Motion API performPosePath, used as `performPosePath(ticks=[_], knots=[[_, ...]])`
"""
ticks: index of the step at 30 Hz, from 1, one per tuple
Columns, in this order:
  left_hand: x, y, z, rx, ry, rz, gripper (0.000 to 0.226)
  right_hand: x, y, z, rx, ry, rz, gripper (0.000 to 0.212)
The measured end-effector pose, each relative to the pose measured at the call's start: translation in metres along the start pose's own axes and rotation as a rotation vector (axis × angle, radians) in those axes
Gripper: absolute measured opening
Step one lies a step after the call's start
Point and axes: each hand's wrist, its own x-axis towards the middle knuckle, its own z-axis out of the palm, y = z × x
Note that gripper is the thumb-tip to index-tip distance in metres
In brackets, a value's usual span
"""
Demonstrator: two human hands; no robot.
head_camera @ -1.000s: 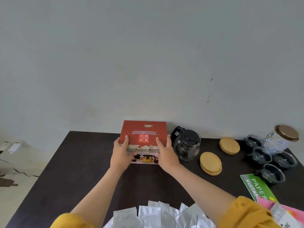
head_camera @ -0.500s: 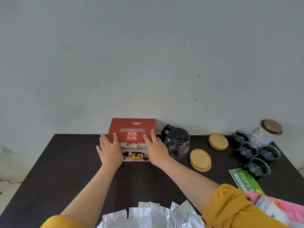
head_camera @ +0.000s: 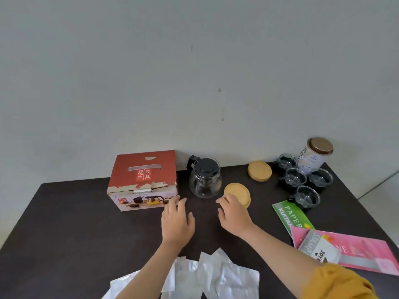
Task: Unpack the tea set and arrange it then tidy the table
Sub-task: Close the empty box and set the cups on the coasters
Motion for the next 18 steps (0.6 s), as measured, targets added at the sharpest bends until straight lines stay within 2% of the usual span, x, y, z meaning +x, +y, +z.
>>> performPosePath(ticks=[3, 5, 9, 12, 14, 18], knots=[[-0.002, 0.025, 0.029, 0.006, -0.124, -0.124, 0.061, 0.004, 0.025, -0.013, -0.022, -0.024, 0.112, 0.028], [0.001, 0.041, 0.049, 0.035, -0.195, -0.231, 0.077, 0.013, 0.040, -0.018, -0.054, -0.062, 0.170, 0.035], [0.011, 0.067, 0.090, 0.095, -0.303, -0.411, 0.095, 0.034, 0.066, -0.022, -0.098, -0.205, 0.277, 0.088], [0.015, 0.075, 0.114, 0.154, -0.229, -0.489, 0.096, 0.047, 0.084, -0.017, -0.006, -0.266, 0.325, 0.111], [0.018, 0.071, 0.126, 0.178, -0.194, -0.497, 0.099, 0.050, 0.093, -0.010, 0.059, -0.264, 0.308, 0.112], [0.014, 0.068, 0.131, 0.237, -0.183, -0.500, 0.099, 0.045, 0.104, 0.005, 0.192, -0.235, 0.250, 0.099]])
